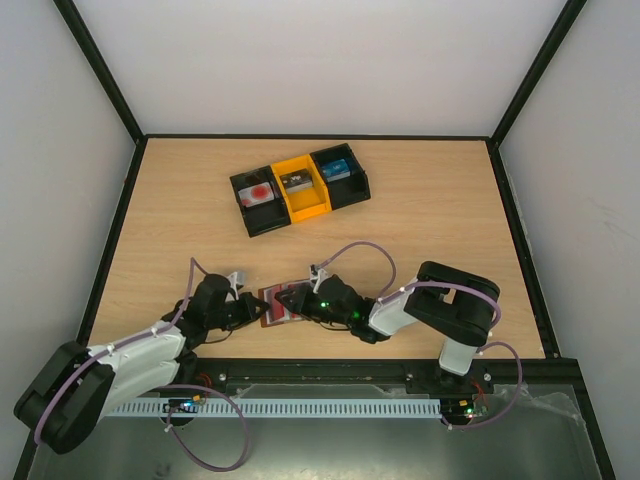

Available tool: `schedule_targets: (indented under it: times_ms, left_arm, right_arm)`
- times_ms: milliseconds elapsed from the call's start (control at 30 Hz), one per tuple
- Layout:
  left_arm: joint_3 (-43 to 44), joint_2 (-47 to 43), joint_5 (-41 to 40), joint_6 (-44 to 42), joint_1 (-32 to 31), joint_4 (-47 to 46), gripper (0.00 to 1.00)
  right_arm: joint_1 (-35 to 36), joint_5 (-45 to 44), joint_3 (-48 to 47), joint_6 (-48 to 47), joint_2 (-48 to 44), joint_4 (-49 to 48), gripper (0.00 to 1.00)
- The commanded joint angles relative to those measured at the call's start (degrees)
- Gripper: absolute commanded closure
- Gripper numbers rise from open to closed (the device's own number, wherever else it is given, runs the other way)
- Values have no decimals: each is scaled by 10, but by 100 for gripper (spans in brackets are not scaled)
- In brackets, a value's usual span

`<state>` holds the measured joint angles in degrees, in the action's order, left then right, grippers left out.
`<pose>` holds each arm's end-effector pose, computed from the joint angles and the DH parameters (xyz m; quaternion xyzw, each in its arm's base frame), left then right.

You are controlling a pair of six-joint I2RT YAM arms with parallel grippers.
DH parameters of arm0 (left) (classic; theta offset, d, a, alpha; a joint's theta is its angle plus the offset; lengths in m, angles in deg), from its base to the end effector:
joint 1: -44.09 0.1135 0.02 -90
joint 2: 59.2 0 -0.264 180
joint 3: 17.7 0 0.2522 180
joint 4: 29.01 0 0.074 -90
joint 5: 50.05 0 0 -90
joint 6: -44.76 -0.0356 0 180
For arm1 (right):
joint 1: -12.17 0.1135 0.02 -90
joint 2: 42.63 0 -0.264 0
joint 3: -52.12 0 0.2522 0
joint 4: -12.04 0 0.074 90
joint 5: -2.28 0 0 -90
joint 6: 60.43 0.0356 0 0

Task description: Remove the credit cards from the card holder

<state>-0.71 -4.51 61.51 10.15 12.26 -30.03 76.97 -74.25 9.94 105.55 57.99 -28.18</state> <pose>0.1230 -0.0917 0.1107 -0.0971 0.8766 -0.4251 0.2039 0.1219 0.2784 0.1241 0.0099 0.8074 0.5803 0.1059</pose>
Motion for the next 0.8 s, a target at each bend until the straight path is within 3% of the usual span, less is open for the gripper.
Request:
schedule_targets:
  times_ms: [0, 500, 633, 767]
  left_arm:
    - [-21, -7, 9, 9, 0, 3, 94]
    - [-25, -11, 5, 11, 0, 6, 94]
    - [-23, -9, 5, 11, 0, 3, 94]
    - [-26, -9, 2, 10, 0, 5, 94]
  right_arm:
    - [2, 24, -3, 28, 22, -52, 69]
    - [2, -16, -32, -37, 12, 98, 91]
    - [2, -18, -36, -47, 10, 110, 98]
    - [2, -17, -32, -51, 14, 102, 98]
